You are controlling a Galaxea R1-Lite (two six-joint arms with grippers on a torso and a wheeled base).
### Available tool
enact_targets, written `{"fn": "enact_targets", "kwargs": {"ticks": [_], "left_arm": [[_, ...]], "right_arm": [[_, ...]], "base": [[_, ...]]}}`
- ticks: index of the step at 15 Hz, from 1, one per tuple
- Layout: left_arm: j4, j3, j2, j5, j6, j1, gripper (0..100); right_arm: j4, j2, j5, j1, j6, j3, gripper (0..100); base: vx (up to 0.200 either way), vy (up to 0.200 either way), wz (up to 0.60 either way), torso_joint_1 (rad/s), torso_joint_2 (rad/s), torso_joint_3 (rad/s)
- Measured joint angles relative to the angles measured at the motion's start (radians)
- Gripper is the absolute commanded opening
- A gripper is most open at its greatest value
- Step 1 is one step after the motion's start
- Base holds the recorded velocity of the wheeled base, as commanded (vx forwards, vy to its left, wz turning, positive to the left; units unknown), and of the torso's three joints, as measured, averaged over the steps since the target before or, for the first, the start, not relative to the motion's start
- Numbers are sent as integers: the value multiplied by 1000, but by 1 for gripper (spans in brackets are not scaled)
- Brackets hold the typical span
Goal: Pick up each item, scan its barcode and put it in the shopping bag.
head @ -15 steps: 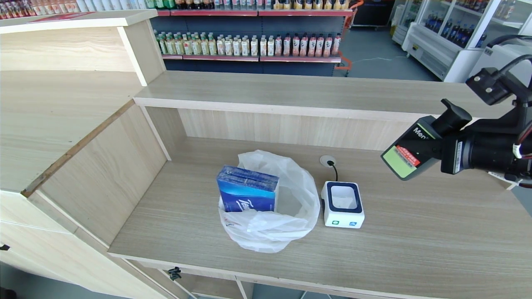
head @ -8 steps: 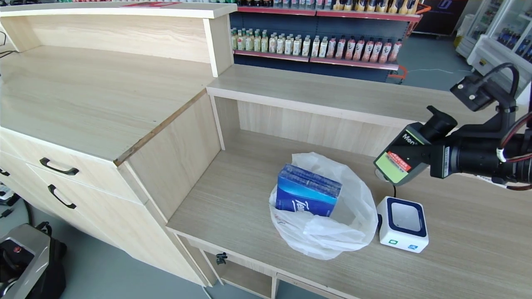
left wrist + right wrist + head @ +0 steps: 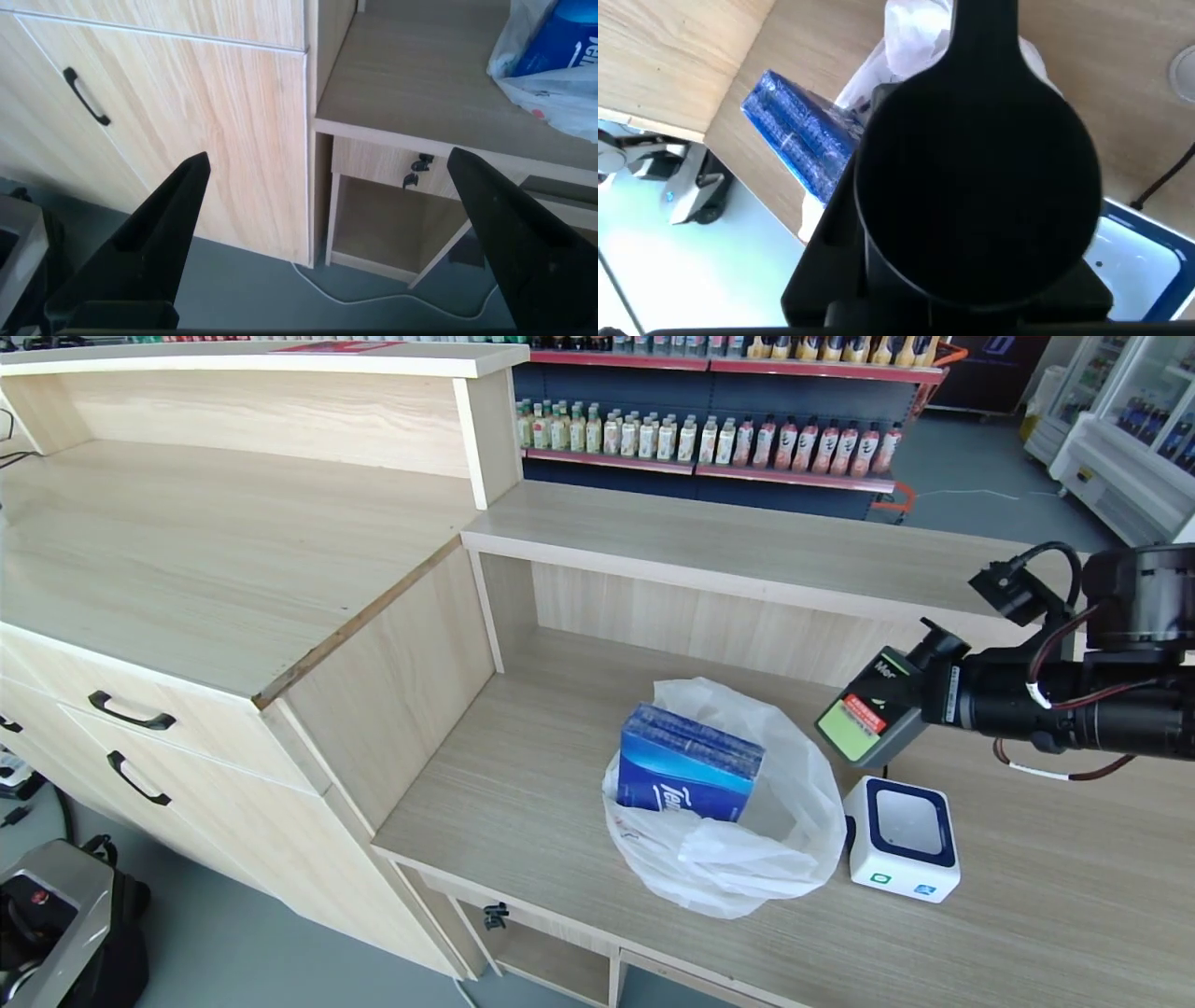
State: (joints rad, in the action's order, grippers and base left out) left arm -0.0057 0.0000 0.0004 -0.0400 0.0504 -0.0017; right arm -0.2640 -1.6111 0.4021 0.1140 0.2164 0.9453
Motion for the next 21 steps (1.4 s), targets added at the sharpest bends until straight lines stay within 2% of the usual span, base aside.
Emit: {"fn": "enact_targets", "kwargs": {"ticks": [4,8,18,21], "left_arm": [[0,0,0,0,0,0,100],[0,0,0,0,0,0,100],[0,0,0,0,0,1,100],[0,0,0,0,0,0,100]], "right_arm": [[-71,-104,13,-40,83,22,0],[-74,-158,83,-94,84,-13,0],[-89,-201,246,-158,74,-40,0],[-85,-185,297,-192,26,-90,0]], "base": [[0,0,0,0,0,0],[0,0,0,0,0,0],[0,0,0,0,0,0],[0,0,0,0,0,0]]}}
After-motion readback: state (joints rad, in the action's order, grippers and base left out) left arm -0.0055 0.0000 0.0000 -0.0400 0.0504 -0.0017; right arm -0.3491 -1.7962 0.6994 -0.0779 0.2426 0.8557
